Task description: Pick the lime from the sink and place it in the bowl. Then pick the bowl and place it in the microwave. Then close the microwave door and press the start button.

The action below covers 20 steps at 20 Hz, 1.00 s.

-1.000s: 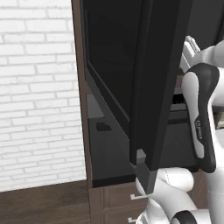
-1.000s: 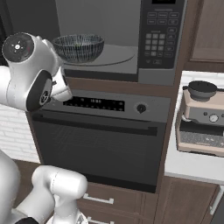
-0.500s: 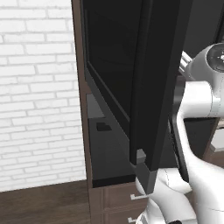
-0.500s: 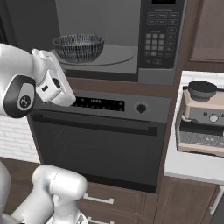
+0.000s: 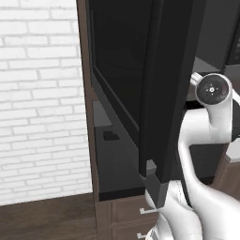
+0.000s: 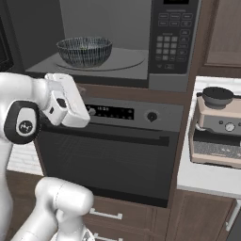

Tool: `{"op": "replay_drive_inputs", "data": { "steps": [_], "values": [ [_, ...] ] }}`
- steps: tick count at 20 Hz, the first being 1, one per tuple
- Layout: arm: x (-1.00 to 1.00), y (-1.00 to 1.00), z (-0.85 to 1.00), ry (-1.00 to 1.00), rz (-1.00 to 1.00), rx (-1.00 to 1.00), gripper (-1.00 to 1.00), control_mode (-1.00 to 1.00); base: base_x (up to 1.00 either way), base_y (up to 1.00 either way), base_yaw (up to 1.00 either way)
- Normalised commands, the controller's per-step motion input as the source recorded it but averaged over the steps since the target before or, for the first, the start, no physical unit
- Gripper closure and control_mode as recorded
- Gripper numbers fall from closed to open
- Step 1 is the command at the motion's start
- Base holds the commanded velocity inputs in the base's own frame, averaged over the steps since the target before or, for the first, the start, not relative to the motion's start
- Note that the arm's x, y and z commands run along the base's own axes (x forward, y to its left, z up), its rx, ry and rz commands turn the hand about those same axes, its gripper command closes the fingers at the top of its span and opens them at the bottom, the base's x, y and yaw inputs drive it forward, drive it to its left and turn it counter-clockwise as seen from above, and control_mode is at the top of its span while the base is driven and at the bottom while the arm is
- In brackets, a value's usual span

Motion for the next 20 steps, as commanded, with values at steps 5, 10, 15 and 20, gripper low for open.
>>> {"op": "replay_drive_inputs", "data": {
  "steps": [5, 10, 15, 20],
  "values": [
    [-0.28, -0.02, -0.19, -0.01, -0.27, -0.23, -1.0, -1.0, 0.0, 0.0, 0.0],
    [-0.06, 0.02, -0.26, -0.02, -0.25, -0.26, -1.0, -1.0, 0.0, 0.0, 0.0],
    [-0.01, 0.02, -0.26, -0.05, -0.18, -0.25, -1.0, -1.0, 0.0, 0.0, 0.0],
    [-0.05, 0.1, -0.14, -0.11, -0.12, -0.23, -1.0, -1.0, 0.0, 0.0, 0.0]
  ]
}}
